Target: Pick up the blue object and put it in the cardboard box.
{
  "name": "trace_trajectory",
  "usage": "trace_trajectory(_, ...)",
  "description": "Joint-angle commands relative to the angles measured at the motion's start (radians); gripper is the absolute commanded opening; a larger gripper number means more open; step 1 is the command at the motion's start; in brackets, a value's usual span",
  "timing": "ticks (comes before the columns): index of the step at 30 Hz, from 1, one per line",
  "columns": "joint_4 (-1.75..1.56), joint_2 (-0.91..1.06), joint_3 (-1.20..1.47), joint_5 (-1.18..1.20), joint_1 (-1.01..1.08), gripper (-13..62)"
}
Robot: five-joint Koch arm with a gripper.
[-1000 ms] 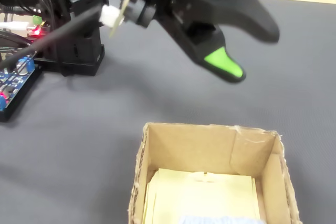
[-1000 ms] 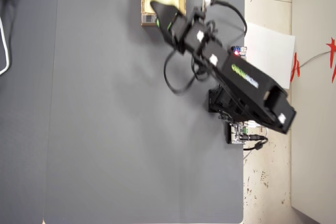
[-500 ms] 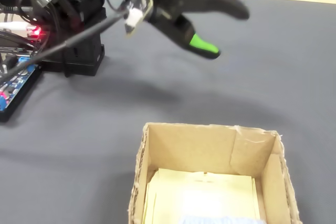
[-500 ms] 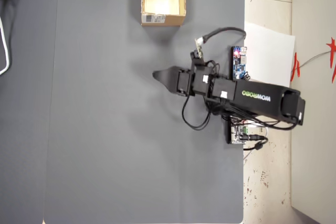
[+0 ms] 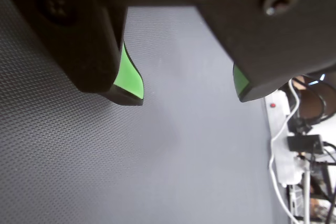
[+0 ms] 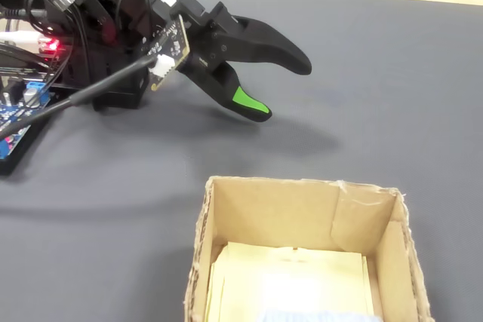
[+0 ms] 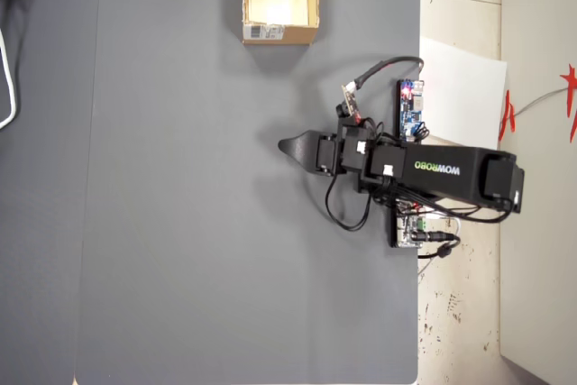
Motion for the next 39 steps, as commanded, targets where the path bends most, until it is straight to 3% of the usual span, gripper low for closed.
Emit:
trace_trajectory(1, -0.02, 0.091, 0.043, 0.034, 0.0, 34.5)
trace_trajectory(12, 0.245, 0.091, 0.043, 0.003, -0.002, 34.5)
trace_trajectory(39, 0.245, 0.089, 0.041, 0.006, 0.012, 34.0)
